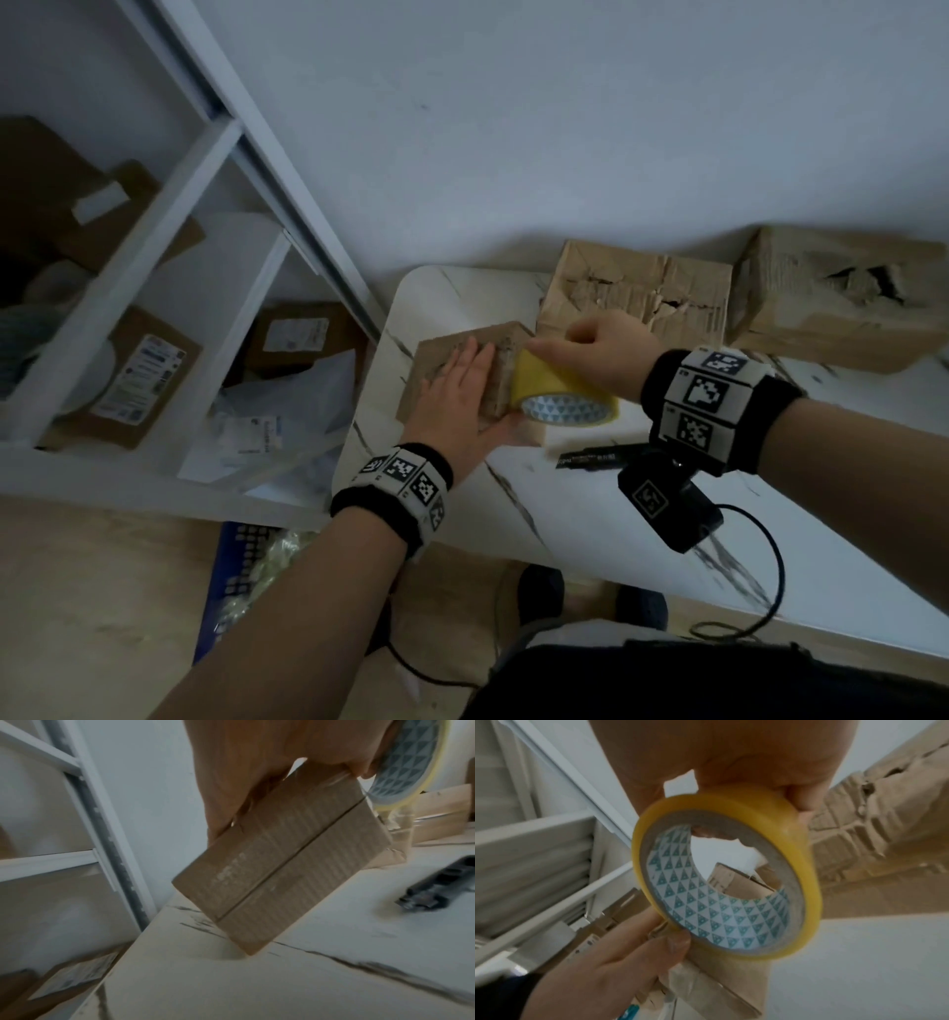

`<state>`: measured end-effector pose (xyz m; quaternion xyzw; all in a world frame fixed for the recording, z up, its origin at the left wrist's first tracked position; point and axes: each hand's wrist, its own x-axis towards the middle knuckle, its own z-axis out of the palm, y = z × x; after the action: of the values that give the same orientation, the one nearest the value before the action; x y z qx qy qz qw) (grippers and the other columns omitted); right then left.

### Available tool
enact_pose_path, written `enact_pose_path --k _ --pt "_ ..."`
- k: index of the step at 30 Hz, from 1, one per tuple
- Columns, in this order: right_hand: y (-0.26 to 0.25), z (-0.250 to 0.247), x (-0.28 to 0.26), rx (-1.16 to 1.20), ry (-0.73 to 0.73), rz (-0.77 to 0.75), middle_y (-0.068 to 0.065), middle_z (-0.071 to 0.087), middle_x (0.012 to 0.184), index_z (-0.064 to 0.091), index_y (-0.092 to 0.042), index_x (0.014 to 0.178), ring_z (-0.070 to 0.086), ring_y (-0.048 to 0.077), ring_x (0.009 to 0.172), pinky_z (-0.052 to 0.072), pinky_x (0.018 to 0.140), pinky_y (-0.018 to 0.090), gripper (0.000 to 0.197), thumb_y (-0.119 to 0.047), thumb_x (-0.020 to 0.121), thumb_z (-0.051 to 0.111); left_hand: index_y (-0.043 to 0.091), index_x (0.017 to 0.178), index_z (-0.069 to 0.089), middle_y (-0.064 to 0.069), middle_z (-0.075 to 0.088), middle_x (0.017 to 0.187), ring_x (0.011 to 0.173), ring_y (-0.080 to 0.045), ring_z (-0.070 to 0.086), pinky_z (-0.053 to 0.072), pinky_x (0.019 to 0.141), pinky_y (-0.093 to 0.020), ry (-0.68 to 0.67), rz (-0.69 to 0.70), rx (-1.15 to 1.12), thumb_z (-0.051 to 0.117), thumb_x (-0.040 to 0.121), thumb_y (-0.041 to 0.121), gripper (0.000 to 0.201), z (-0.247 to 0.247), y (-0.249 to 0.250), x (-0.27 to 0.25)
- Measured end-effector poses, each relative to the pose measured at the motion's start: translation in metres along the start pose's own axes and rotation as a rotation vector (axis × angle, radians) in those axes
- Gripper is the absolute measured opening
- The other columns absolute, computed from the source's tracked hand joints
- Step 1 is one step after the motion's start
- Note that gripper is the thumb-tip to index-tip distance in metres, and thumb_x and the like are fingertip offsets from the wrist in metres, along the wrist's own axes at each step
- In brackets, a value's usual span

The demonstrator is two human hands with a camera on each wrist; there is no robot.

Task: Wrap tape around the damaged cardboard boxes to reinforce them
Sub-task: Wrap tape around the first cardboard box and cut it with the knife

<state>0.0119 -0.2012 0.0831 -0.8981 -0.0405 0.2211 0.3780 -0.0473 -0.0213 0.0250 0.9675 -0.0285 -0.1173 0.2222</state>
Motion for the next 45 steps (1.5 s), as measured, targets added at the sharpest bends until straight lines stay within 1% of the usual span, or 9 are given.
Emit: enact_pose_path --k 5,10,15,18,22,28,33,39,45 --pt "-0.018 -0.006 0.002 -0.004 -0.03 -0.109 0.001 0.056 0.071 0.061 -0.012 0.075 0.059 0.018 0.073 0.048 0.067 0.031 0.043 -0.054 0.08 0.062 0.035 0.15 0.005 0.005 0.003 0.16 0.145 -0.015 0.011 0.019 0.117 -0.043 0.045 -0.008 -0.113 0.048 0.088 0.056 0.079 -0.005 -0.015 -0.003" --pt "-0.035 -0.003 0.002 -0.148 0.008 -0.184 0.004 0.061 0.077 0.065 -0.009 0.084 0.06 0.019 0.076 0.05 0.068 0.033 0.052 -0.06 0.08 0.059 0.03 0.152 0.009 0.003 0.005 0.16 0.145 -0.015 0.011 0.021 0.117 -0.044 0.116 0.014 -0.173 0.046 0.092 0.049 0.073 -0.002 -0.024 -0.006" --pt "-0.041 -0.005 0.008 -0.354 0.056 -0.202 0.003 0.048 0.058 0.053 -0.011 0.06 0.05 0.018 0.059 0.038 0.054 0.029 0.059 -0.067 0.076 0.056 0.027 0.151 0.007 0.003 0.006 0.159 0.144 -0.013 0.011 0.017 0.117 -0.036 0.137 0.026 -0.217 0.037 0.088 0.06 0.077 -0.001 -0.037 -0.009" --pt "-0.033 -0.012 0.007 -0.595 0.036 -0.194 -0.001 0.042 0.053 0.045 -0.015 0.054 0.043 0.014 0.051 0.034 0.048 0.026 0.06 -0.07 0.077 0.054 0.029 0.151 0.003 0.006 0.004 0.159 0.144 -0.012 0.013 0.018 0.111 -0.03 0.13 0.045 -0.2 0.021 0.079 0.068 0.084 -0.002 -0.05 -0.007" --pt "-0.029 -0.011 0.009 -0.631 0.052 -0.16 -0.003 0.041 0.053 0.041 -0.018 0.053 0.039 0.011 0.048 0.033 0.046 0.025 0.058 -0.068 0.079 0.054 0.028 0.151 0.006 0.006 0.008 0.159 0.144 -0.011 0.013 0.015 0.11 -0.025 0.165 0.059 -0.234 0.022 0.08 0.067 0.083 0.001 -0.049 -0.007" --pt "-0.025 0.007 0.023 -0.667 0.054 -0.13 0.001 0.059 0.068 0.063 -0.012 0.072 0.06 0.018 0.067 0.056 0.063 0.032 0.066 -0.076 0.074 0.048 0.026 0.151 0.009 0.0 0.022 0.156 0.139 -0.015 0.028 0.03 0.112 -0.038 0.192 0.045 -0.284 0.024 0.082 0.065 0.08 0.0 -0.056 -0.008" --pt "-0.027 0.018 0.024 -0.689 0.061 -0.123 0.001 0.062 0.08 0.066 -0.013 0.089 0.062 0.018 0.076 0.056 0.07 0.034 0.066 -0.075 0.078 0.046 0.027 0.152 0.012 0.0 0.029 0.153 0.136 -0.015 0.033 0.034 0.11 -0.045 0.214 0.046 -0.345 0.027 0.085 0.064 0.078 0.002 -0.065 -0.008" --pt "-0.034 0.028 0.03 -0.686 0.045 -0.101 0.002 0.058 0.072 0.059 -0.013 0.074 0.06 0.021 0.071 0.053 0.064 0.031 0.065 -0.076 0.078 0.043 0.025 0.151 0.014 -0.001 0.028 0.153 0.137 -0.014 0.032 0.031 0.112 -0.043 0.239 0.021 -0.405 0.027 0.084 0.061 0.078 -0.002 -0.068 -0.012" --pt "-0.041 0.053 0.038 -0.626 -0.033 -0.029 0.002 0.057 0.072 0.057 -0.013 0.076 0.059 0.019 0.068 0.044 0.054 0.026 0.063 -0.073 0.082 0.041 0.034 0.149 0.016 0.002 0.041 0.144 0.126 -0.012 0.044 0.043 0.104 -0.04 0.23 -0.019 -0.489 0.029 0.083 0.062 0.073 -0.009 -0.082 -0.019"
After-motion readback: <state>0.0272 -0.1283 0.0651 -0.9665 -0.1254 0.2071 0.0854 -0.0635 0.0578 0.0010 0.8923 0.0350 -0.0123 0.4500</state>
